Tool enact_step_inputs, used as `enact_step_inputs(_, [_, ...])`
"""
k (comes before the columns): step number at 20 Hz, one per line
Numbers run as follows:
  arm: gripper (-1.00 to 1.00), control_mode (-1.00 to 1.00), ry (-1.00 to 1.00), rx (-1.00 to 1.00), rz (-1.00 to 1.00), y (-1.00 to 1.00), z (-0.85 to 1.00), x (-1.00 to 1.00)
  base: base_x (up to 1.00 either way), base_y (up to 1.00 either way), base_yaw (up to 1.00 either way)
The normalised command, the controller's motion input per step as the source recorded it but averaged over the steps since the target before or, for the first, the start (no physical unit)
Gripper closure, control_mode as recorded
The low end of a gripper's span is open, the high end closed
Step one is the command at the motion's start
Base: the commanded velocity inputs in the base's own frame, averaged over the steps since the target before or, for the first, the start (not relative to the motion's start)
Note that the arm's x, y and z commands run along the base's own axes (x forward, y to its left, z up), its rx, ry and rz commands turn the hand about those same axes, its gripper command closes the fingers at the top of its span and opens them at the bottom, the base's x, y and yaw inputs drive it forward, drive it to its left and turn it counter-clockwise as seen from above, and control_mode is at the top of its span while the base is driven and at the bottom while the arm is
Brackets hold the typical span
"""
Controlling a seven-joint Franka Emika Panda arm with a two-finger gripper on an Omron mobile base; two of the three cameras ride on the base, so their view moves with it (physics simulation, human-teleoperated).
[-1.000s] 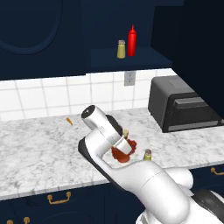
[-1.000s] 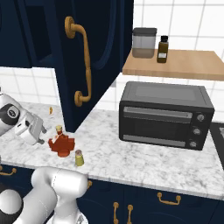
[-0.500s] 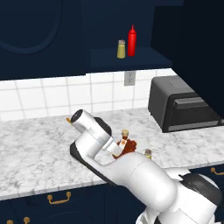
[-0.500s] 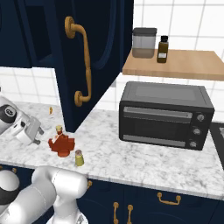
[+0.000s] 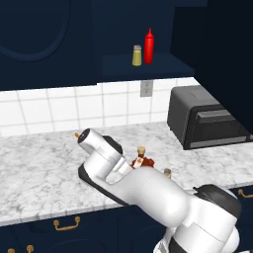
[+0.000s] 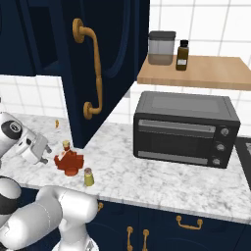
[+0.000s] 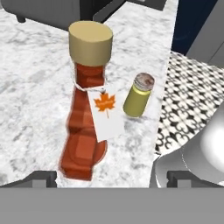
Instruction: Put the shaker and condiment bottle from the counter next to their counterparts in the cabinet.
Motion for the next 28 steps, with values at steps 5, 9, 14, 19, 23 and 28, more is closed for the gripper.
enact_step_inputs(5, [-1.00,-1.00,0.00,-0.07,0.00,0.03,-0.14,0.02,0.00,0.00,0.00])
enact_step_inputs(9, [-1.00,-1.00,0.00,-0.04,0.00,0.05,-0.03,0.00,0.00,0.00,0.00])
enact_step_inputs(14, [-1.00,-1.00,0.00,0.00,0.00,0.00,0.00,0.03,0.00,0.00,0.00])
enact_step_inputs(19, [-1.00,-1.00,0.00,0.00,0.00,0.00,0.00,0.01,0.00,0.00,0.00])
enact_step_inputs(23, [-1.00,-1.00,0.00,0.00,0.00,0.00,0.00,0.14,0.00,0.00,0.00])
enact_step_inputs(28, [-1.00,-1.00,0.00,0.00,0.00,0.00,0.00,0.17,0.00,0.00,0.00])
